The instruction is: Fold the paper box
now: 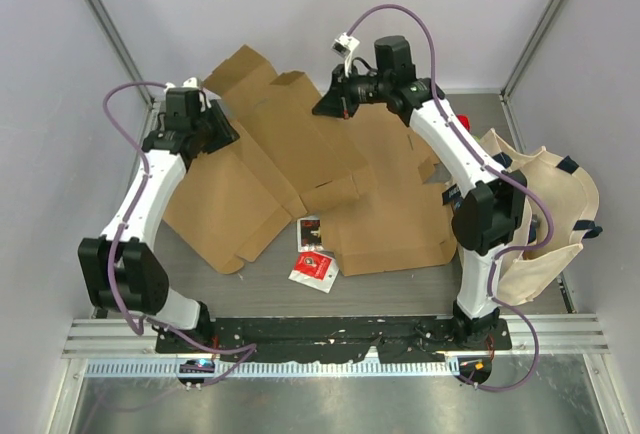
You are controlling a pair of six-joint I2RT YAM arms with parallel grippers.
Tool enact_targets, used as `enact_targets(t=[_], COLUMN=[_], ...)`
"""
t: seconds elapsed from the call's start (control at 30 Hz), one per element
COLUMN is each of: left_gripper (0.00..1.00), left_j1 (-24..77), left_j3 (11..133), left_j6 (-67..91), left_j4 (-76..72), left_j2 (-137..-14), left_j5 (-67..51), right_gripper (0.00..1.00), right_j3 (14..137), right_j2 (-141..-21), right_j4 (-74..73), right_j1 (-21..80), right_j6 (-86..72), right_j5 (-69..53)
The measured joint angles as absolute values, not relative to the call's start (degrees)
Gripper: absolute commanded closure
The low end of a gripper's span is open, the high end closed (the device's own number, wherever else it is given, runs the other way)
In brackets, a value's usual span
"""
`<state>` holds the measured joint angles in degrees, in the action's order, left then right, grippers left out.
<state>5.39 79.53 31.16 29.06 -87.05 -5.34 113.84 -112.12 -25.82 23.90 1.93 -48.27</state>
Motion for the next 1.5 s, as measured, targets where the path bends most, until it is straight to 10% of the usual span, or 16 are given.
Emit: enact_targets(t=[0.17,0.9,1.23,1.5], left_gripper=[0.5,0.64,0.29,0.29], left_j1=[5.39,2.28,2.9,2.92], left_j3=[76.6,87.88,76.23,73.8], left_j6=[30.57,31.48,32.75,44.82], left_j4=[30.79,28.05,28.01,23.77], left_j2=[-80.14,-91.55,-76.16,-67.61], left_j5=[-4.97,0.56,-4.03,-18.17], right_gripper=[0.99,0.99,0.99,0.99], right_j3=[113.84,113.06,115.2,116.14], right_j2=[-112.12,-110.83,-110.96,-111.09], right_j4=[-25.17,-21.43,-22.02,-23.75], right_j1=[25.54,28.8,31.73,36.75], right_j6=[1.83,-0.01,2.0,7.01], right_j5=[-46.68,-45.19,-37.06,-25.82])
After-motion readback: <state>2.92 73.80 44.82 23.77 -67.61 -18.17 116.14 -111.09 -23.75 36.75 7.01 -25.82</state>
